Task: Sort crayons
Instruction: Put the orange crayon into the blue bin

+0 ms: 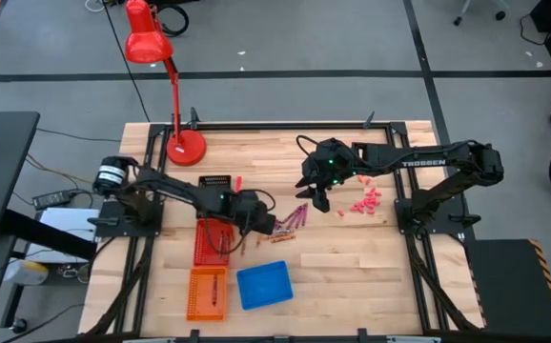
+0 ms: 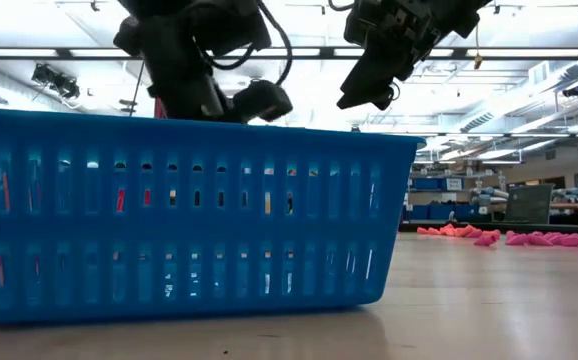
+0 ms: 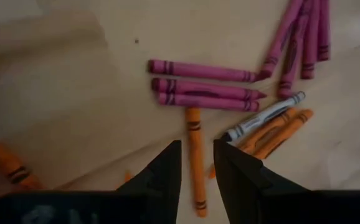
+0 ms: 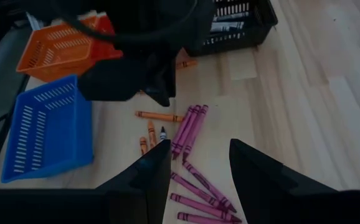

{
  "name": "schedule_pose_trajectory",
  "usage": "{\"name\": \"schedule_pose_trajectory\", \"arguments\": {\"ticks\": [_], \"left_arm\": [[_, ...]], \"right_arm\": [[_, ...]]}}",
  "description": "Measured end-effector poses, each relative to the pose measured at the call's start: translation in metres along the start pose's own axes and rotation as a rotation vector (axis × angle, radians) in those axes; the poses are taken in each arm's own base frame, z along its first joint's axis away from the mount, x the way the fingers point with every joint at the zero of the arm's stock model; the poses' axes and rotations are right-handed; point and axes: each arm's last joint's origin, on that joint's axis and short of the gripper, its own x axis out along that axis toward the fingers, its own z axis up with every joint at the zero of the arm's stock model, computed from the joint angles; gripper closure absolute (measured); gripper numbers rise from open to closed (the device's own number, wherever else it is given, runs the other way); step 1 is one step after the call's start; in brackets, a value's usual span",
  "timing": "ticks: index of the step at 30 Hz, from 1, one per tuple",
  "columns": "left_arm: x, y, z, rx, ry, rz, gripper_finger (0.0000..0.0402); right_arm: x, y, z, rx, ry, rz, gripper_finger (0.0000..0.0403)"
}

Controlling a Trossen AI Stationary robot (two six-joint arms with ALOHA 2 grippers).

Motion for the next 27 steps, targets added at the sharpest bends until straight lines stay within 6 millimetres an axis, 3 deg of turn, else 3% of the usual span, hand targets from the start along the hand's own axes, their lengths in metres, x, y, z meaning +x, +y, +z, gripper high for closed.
{"name": "schedule_pose_trajectory", "arguments": {"ticks": [9,18,27], "left_arm": [[0.012,-0.020,-0.003,0.016,0.011,0.006,0.0299],[0.013,-0.046,-0.006,0.108,-0.003,0.216,0.0299],[0.016,-0.044,-0.005,0.108,-0.007,0.253,0.0299]], "right_arm": [[0.000,-0.001,0.003,-0.020,-0.027,-0.002,0.0236],[-0.001,-0.002,0.004,-0.011,-0.040,-0.005,0.0236],[-0.001,-0.002,0.004,-0.009,-0.041,0.001,0.0236]]}}
